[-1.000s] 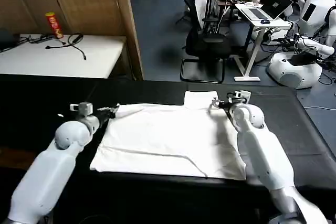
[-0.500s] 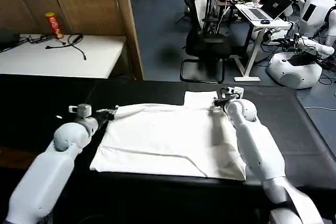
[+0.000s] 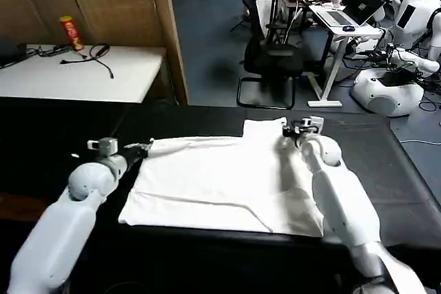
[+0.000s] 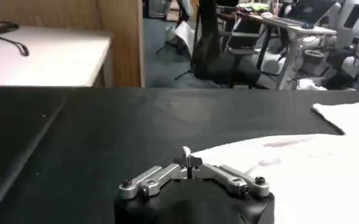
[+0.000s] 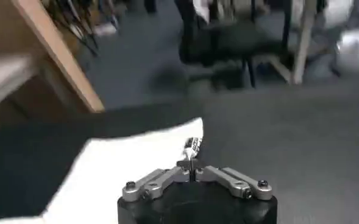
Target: Fold and organize the clothes.
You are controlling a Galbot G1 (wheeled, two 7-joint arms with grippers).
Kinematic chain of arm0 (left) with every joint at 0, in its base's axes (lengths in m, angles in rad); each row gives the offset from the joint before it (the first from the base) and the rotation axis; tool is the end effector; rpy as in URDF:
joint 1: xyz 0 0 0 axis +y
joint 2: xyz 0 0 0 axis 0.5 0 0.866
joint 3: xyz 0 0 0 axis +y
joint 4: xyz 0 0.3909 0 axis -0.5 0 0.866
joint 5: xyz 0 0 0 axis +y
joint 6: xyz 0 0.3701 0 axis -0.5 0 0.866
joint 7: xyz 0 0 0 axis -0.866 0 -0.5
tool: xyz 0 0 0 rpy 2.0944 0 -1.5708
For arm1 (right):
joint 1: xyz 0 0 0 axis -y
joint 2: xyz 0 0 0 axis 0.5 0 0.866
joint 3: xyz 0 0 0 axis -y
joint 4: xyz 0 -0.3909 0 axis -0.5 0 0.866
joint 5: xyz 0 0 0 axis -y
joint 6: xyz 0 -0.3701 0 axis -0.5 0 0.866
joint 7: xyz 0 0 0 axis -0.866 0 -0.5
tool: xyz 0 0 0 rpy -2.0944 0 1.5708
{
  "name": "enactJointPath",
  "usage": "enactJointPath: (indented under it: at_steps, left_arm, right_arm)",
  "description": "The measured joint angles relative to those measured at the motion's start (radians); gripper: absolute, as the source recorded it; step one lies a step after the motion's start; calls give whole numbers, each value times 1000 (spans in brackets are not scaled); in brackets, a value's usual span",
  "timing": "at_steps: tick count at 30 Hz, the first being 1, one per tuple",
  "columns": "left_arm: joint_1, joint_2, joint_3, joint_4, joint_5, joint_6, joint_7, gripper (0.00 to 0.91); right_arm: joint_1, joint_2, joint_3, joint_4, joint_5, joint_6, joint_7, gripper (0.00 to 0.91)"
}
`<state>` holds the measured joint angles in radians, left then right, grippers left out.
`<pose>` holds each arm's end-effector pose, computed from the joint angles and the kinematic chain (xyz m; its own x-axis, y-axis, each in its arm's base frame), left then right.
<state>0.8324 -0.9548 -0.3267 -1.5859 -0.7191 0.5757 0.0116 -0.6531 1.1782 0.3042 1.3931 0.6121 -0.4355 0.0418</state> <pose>0.4305 0.1635 -0.2708 -0.8716 0.2040 0.4458 0.1874 0.9789 -0.0815 0.5018 -0.1013 -0.2808 -0.9448 -0.1535 0.2893 -0.1136 0.9821 0.1502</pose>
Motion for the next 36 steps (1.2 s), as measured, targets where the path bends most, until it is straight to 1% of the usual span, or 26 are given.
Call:
enactJointPath:
  at_steps: [4, 8, 14, 16, 17, 18, 20, 22, 23, 27, 30, 31, 36]
  left_arm:
    - [24, 12, -21, -36, -7, -3, 0, 20]
    - [63, 23, -46, -85, -9, -7, 0, 29]
    - [149, 42, -87, -166, -9, -13, 0, 20]
    - [184, 45, -107, -200, -9, -13, -6, 29]
    - [203, 45, -117, -216, -8, -13, -9, 20]
    - [224, 45, -128, -237, -5, -13, -13, 29]
    - [261, 43, -145, -267, -1, -13, -21, 20]
    - [296, 42, -161, -300, 0, -12, -33, 29]
    - [311, 42, -169, -315, 0, -12, -38, 20]
    - [385, 43, -199, -375, -1, -12, -47, 29]
    - [443, 43, -221, -414, 0, -13, -47, 20]
    - [460, 42, -228, -425, 2, -13, -47, 29]
    - [534, 34, -260, -460, 8, -15, -50, 20]
  right_arm:
    - [-82, -38, 17, 110, -12, 9, -12, 10]
    - [-163, -76, 39, 208, -18, 7, -12, 10]
    - [-303, -125, 74, 351, -63, -29, 10, 10]
    - [-354, -132, 87, 394, -68, -39, 21, 10]
    - [-378, -136, 94, 417, -74, -45, 24, 10]
    - [-404, -139, 102, 439, -82, -51, 24, 10]
    - [-447, -146, 115, 478, -102, -60, 21, 0]
    - [-489, -151, 130, 512, -114, -67, 18, 10]
    - [-508, -152, 137, 528, -117, -71, 18, 10]
    - [-580, -159, 162, 579, -122, -99, 16, 0]
    - [-622, -165, 175, 595, -128, -116, 15, 10]
    - [-632, -167, 176, 597, -128, -121, 15, 10]
    - [-682, -171, 186, 606, -126, -140, 15, 10]
